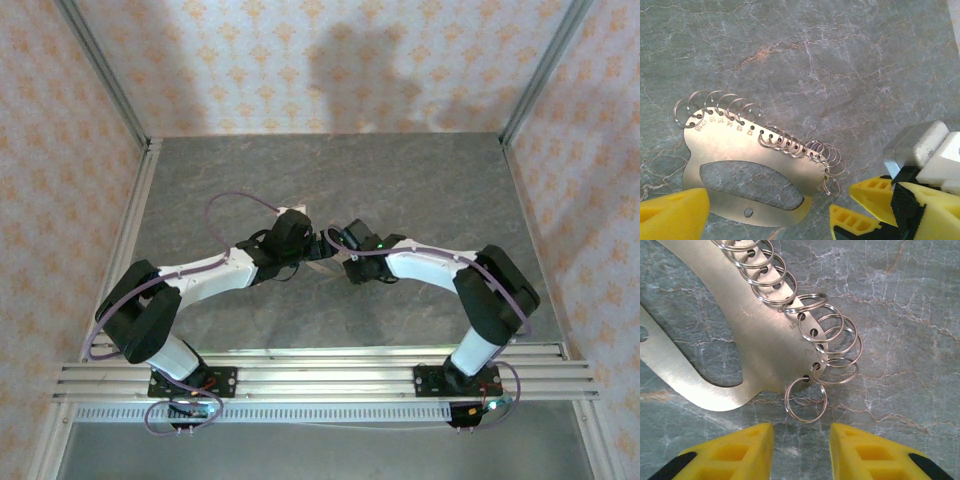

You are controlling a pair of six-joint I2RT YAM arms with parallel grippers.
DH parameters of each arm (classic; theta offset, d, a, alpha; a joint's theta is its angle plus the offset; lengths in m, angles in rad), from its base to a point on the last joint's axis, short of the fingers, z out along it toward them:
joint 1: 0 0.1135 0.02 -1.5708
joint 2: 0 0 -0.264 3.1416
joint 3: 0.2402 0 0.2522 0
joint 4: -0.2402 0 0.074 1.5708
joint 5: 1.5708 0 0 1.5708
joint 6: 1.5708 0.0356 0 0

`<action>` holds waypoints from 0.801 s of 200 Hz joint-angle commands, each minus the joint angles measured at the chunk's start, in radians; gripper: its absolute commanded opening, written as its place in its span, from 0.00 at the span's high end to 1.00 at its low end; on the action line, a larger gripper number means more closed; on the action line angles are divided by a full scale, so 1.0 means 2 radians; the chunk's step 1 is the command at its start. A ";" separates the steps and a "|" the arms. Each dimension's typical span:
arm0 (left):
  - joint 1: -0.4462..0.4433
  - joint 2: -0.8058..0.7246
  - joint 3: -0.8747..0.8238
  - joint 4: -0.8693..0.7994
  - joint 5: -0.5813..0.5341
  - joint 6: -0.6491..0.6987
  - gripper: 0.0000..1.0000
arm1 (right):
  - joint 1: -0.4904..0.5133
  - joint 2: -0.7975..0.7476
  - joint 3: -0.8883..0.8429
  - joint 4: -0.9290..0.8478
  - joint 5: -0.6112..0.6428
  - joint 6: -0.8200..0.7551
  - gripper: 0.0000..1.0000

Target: Put the keys on the keyring

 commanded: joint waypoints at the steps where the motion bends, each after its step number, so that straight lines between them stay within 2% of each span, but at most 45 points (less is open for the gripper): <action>1: -0.002 -0.015 0.015 -0.014 -0.019 0.012 0.05 | 0.004 0.007 0.013 -0.002 0.035 -0.010 0.66; 49: -0.002 -0.014 0.015 -0.014 -0.021 0.012 0.05 | 0.004 0.015 0.014 0.009 0.059 -0.013 0.66; 160: 0.000 -0.019 0.012 -0.015 -0.023 0.013 0.05 | 0.004 0.041 0.033 0.017 0.046 -0.018 0.71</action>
